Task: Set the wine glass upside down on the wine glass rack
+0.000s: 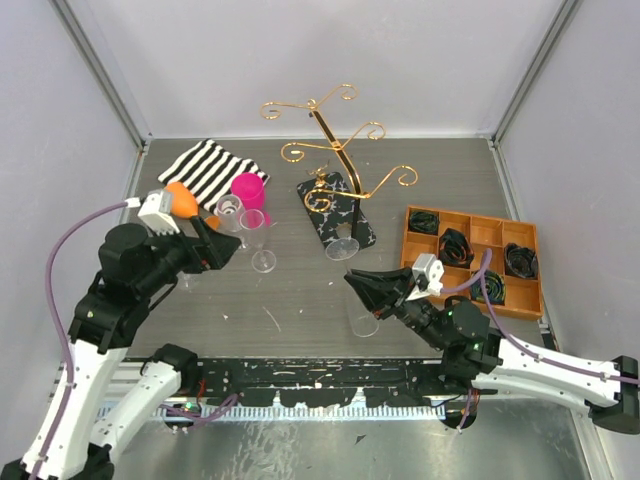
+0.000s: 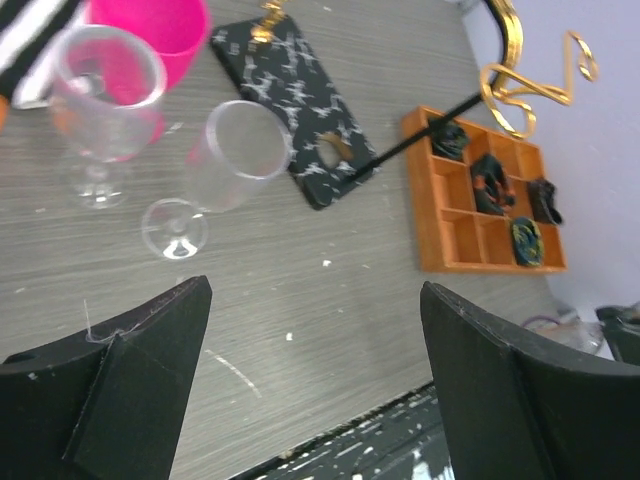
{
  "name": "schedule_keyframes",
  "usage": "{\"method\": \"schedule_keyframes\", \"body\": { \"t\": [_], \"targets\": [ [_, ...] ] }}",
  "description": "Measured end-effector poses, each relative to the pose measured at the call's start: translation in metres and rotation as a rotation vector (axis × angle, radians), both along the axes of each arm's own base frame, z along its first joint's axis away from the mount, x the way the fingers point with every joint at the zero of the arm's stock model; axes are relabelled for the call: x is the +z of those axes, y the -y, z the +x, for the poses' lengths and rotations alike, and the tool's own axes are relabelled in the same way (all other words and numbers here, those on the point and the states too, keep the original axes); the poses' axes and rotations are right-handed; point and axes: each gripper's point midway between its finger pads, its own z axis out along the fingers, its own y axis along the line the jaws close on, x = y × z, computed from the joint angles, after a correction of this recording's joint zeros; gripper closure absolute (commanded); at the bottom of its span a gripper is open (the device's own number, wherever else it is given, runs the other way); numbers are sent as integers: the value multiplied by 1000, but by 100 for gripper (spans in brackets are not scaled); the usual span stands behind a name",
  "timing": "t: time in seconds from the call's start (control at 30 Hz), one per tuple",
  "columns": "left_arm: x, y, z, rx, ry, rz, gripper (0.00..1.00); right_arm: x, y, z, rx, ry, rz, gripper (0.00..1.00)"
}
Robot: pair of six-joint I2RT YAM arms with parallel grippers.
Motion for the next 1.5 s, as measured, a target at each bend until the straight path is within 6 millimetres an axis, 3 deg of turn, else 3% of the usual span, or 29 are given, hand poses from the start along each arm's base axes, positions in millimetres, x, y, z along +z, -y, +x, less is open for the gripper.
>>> {"method": "schedule_keyframes", "body": {
  "t": [0.1,0.3,0.43,0.7,1.0,1.13,1.37,1.5],
  "targets": [
    [2,23,2,-62,-6,-20,7,10,-5,1,2,4,8,99],
    [-15,94,-12,-243,-19,74,4,17,-15,-1,34,23,30,99],
    [-27,117,-10,-254,-12,137,3,29,-19,-10,89,65,59,99],
    [-15,132,-1,-231,39,114,3,39,-29,-24,172,138,75,99],
    [-3,147,-8,-268,73,78,3,-5,-55,-14,178,80,-70,99],
    [-4,150,-11,-280,72,81,3,-12,-59,-11,172,64,-97,99],
    [-2,146,-8,-253,83,85,2,-10,-58,-8,154,55,-106,99],
    [6,128,-6,-195,109,93,2,-4,-44,-7,122,53,-101,99]
  ]
}}
